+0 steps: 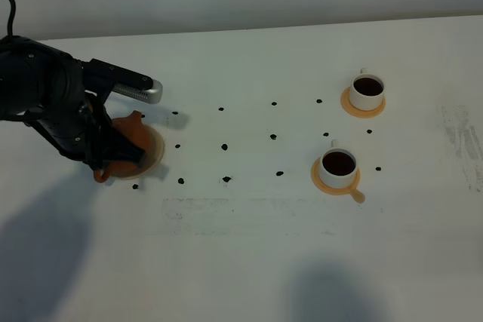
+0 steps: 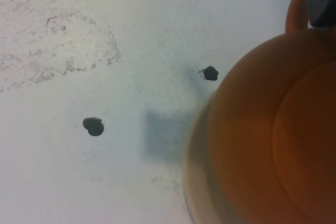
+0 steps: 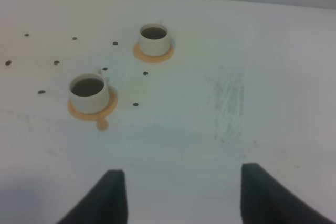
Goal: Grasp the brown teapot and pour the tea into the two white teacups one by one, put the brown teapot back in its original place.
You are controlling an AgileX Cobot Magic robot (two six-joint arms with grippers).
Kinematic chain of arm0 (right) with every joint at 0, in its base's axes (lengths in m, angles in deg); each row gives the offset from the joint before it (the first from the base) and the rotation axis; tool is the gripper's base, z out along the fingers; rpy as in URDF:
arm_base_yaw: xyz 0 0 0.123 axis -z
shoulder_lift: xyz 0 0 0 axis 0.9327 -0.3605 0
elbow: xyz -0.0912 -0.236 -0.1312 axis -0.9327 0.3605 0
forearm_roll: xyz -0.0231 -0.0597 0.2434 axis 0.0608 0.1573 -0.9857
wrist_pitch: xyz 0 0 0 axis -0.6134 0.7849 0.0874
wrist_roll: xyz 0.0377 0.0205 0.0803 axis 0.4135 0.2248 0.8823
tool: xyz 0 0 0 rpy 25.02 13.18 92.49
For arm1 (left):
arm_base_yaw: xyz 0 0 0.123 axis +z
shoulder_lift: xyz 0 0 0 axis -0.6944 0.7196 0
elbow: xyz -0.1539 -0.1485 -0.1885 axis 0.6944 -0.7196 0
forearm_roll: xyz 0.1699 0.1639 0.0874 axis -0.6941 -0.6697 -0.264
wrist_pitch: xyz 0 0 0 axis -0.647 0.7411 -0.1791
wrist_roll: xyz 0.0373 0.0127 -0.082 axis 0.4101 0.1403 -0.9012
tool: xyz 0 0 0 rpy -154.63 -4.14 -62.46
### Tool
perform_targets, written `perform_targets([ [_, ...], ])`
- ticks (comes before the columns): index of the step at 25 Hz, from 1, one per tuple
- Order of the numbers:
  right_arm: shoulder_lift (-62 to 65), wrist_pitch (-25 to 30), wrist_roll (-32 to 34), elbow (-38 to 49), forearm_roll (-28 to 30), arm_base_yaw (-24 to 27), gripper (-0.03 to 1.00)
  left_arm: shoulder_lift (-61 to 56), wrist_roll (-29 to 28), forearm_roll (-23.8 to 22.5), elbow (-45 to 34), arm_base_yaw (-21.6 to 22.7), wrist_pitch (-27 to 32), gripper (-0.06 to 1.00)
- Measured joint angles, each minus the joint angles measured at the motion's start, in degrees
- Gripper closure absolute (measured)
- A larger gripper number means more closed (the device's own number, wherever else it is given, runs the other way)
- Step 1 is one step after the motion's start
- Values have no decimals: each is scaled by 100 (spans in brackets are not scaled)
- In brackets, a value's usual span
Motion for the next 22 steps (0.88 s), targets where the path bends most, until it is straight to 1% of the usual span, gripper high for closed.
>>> perform_targets([
  [10, 0, 0, 0, 0, 0, 0, 50, 25, 25, -21, 0, 315, -51, 83],
  [17, 0, 0, 0, 0, 0, 0, 50, 32, 44, -3, 0, 318, -161, 83],
  [22, 0, 0, 0, 0, 0, 0, 50, 32, 134, -1, 0, 222, -165, 83],
])
